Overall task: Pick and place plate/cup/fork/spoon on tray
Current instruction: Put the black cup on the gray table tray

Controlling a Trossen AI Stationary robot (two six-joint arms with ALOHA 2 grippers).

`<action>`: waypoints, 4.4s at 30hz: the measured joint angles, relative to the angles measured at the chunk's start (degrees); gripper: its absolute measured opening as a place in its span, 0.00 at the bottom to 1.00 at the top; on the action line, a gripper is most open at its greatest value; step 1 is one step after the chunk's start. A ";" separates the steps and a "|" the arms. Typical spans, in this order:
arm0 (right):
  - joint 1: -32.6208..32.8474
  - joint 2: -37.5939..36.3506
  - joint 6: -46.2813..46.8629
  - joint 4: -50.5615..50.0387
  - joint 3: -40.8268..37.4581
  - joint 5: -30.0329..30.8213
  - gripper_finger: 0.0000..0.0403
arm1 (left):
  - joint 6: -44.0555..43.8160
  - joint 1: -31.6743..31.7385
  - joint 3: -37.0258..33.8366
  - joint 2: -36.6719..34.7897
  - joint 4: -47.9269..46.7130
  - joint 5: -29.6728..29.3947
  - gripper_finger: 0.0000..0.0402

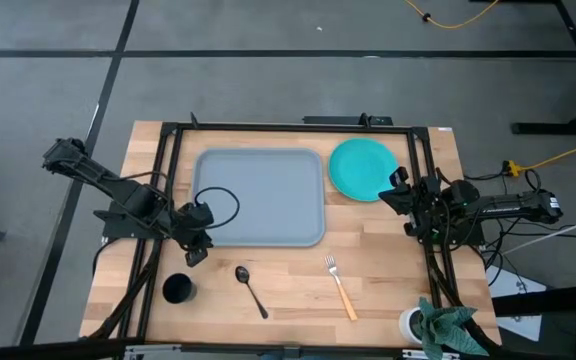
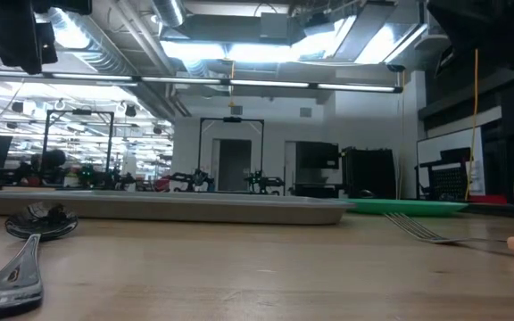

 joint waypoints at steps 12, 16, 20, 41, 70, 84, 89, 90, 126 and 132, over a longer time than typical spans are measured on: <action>0.00 0.01 -0.07 -2.17 -0.01 0.00 0.04 | -0.23 -2.71 -0.02 -0.45 8.06 13.27 0.31; 0.00 0.00 -0.07 -2.37 0.00 0.00 0.04 | -0.28 -2.71 -0.02 -0.21 8.06 9.11 0.31; 0.00 0.00 -0.07 -2.40 0.00 0.00 0.04 | 1.37 -4.38 -0.02 0.62 7.23 9.74 0.31; 0.00 0.00 0.01 -6.61 0.00 0.00 0.04 | 15.79 -15.57 -0.04 8.79 -2.96 10.40 0.31; 0.00 -0.01 -0.04 -7.96 0.00 0.00 0.04 | 8.32 -19.41 -0.04 23.29 1.93 5.24 0.04; 0.00 -0.02 -0.07 -7.90 0.00 0.01 0.04 | 26.65 -10.75 9.15 15.07 -1.28 -10.43 0.01; 0.00 -0.02 0.09 -7.85 0.00 0.02 0.04 | 43.02 -4.43 11.13 11.50 0.81 -48.12 0.01; 0.00 0.00 0.09 -7.85 0.00 0.00 0.04 | 44.36 -2.41 11.13 10.97 1.21 -55.48 0.01; 0.02 0.00 3.75 -9.62 0.00 -0.03 0.04 | 55.22 72.68 11.04 24.72 -4.54 0.67 0.00; 0.02 0.00 4.66 -9.62 0.00 -0.04 0.04 | 55.24 74.87 8.07 24.72 -4.48 0.63 0.00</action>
